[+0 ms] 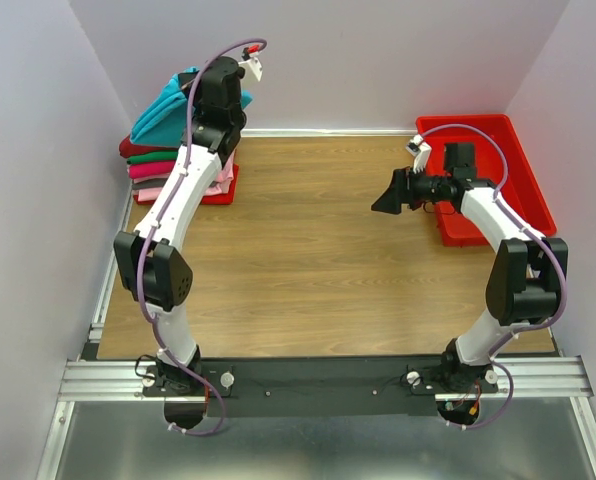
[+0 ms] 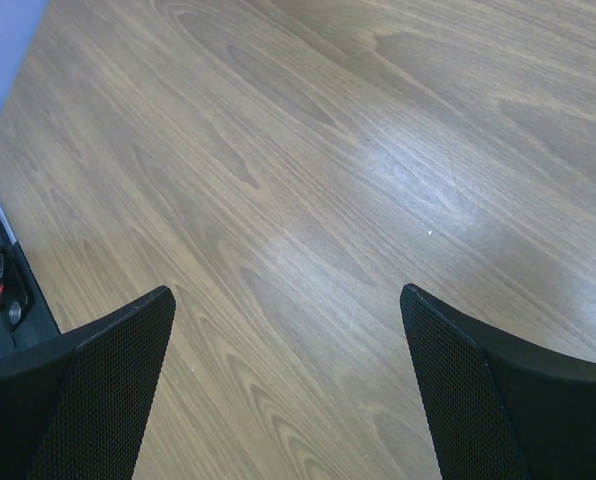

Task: Fold and stack the t-shirts
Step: Neatly place the folded tshirt to the corner

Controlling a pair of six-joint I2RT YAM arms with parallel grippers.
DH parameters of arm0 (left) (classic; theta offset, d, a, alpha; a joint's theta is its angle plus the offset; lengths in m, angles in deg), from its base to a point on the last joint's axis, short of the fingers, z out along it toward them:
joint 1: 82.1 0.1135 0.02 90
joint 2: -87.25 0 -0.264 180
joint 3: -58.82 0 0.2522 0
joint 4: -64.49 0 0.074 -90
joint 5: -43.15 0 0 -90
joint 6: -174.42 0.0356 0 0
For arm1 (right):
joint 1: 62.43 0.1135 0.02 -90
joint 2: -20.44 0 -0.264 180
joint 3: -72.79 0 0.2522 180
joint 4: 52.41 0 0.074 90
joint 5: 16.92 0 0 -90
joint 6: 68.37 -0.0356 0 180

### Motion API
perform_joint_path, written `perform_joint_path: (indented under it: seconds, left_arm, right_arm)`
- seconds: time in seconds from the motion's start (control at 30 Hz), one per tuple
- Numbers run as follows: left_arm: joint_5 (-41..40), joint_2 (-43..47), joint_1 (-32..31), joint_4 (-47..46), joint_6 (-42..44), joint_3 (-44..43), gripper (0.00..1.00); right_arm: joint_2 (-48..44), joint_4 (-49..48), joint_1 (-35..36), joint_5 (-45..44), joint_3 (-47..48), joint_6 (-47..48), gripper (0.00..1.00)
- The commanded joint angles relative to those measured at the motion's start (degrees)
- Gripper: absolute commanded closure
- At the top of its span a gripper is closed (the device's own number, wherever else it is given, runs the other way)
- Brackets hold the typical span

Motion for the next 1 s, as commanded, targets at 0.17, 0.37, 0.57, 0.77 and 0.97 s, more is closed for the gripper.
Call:
perform_joint_path:
  seconds: [0.17,0.37,0.57,0.77,0.97]
  left_arm:
    - [2.5,-2.98,3.01,-3.86,2.42,-1.55,1.0]
    - [2.68,-4.57,3.98,-7.46,4.18,-2.16,1.0]
    - [3.73,-7.38,5.3,-11.76,6.64,-2.16,1.0]
    - [5.93,-10.02,6.7,-16.59,11.55,-1.29,1.0]
    - [8.48,-13.0,8.46,-21.36,12.09,-2.51,1.0]
  right_arm:
    - [0.23,-0.82,-1.03,2.36,-1.0,0.02,0.0]
    - [0.5,-0.82,-1.21,2.54,-1.0,0.02,0.0]
    - [0.76,-0.82,-1.47,2.98,-1.09,0.02,0.0]
    - [1.38,-0.83,-1.39,3.24,-1.18,0.02,0.0]
    - [1.73,-0.82,-2.69,3.15,-1.26,0.28,0.0]
